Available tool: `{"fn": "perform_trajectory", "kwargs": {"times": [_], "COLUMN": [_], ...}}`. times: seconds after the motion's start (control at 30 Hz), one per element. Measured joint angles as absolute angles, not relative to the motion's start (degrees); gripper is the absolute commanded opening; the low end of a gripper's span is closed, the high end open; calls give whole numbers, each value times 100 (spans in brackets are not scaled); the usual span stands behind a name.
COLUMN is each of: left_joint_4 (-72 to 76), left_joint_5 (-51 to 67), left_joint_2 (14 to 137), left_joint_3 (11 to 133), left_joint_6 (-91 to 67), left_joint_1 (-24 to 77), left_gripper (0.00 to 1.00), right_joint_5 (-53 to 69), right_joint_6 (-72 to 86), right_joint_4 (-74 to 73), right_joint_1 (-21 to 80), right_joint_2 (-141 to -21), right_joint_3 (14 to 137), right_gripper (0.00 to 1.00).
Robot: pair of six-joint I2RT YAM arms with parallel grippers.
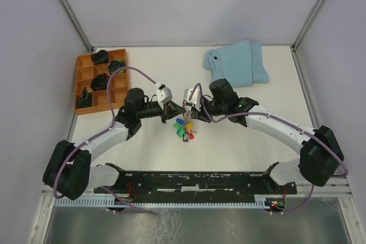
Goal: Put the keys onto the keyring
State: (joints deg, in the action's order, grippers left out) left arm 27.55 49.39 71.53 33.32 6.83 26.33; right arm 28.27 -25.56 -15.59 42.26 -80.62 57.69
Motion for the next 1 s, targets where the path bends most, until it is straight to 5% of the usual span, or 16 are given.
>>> {"fn": "perform_trajectory", "kwargs": {"times": [0.47,1.0], "left_joint_4": [2770,2971], "left_joint_5": [4943,4958], "left_joint_2": [7153,7153], "left_joint_3": [3310,3210], "left_joint_6": [683,666], "left_joint_1": [2633,2633], "left_gripper": [3,3], "right_joint_5": [2668,2705], "right_joint_6": [-2123,-2016], "right_joint_4": [-845,-683], "right_joint_1": [4222,4189], "right_joint_2": [-7898,-7957], "right_joint_3": [5459,5448], "right_gripper": [25,14]}}
